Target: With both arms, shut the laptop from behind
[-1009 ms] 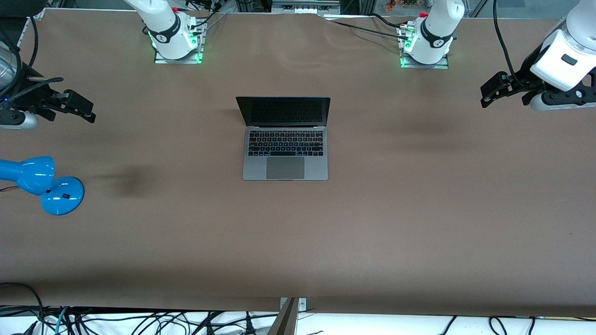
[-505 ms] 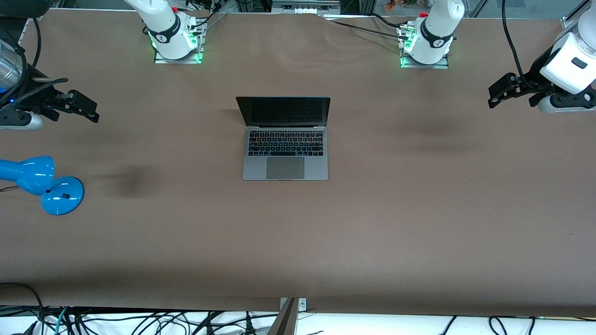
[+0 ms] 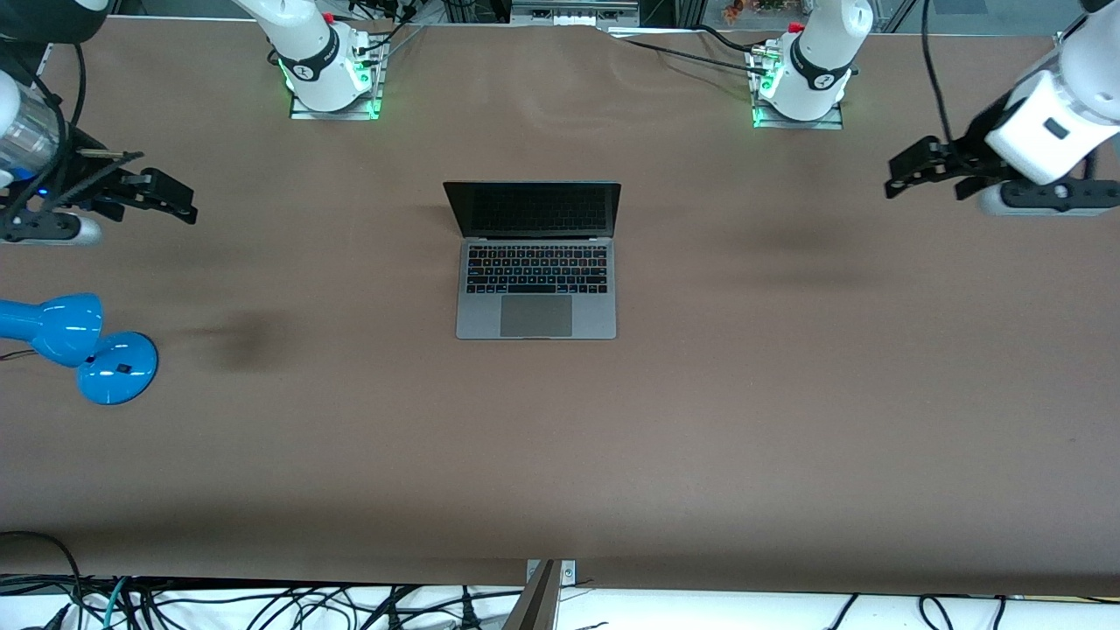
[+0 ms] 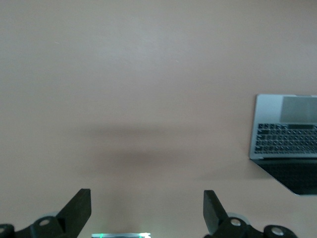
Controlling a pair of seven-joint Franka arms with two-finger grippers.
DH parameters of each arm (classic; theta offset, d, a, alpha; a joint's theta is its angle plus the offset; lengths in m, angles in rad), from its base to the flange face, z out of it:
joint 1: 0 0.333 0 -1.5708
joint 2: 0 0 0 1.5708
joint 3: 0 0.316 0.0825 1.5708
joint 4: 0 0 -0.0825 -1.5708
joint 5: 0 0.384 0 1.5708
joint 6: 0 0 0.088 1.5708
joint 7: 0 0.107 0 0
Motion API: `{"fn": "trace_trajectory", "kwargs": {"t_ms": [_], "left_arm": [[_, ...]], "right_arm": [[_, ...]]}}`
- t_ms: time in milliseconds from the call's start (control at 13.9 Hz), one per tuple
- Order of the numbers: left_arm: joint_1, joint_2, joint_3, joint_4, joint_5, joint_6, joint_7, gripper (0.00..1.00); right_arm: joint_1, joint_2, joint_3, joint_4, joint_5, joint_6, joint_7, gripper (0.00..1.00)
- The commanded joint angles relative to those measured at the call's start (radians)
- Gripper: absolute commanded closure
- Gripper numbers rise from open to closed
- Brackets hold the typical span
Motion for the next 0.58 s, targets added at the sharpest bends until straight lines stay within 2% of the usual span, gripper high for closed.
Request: {"fn": "trace_trajectory", "kwargs": {"t_ms": [0,288,505], "left_arm": [[-0.007,-0.003,-0.041,-0.005,-0.025,-0.008,-0.033,0.00],[-0.005,0.037,-0.147,-0.003,-0.065,0.000,-0.112,0.00],[-0.005,0.058,-0.195,-0.006,-0.093,0.026,-0.170,0.00]], "right_arm": [[-0.006,-0.022,0.027,-0.051,0.015,-0.005,0.005,0.00],[-0.006,-0.014,0.125,-0.082,0.015,-0.005,0.003,0.00],[-0.006,-0.005,0.209,-0.082,0.028,-0.009,0.022,0.00]]}}
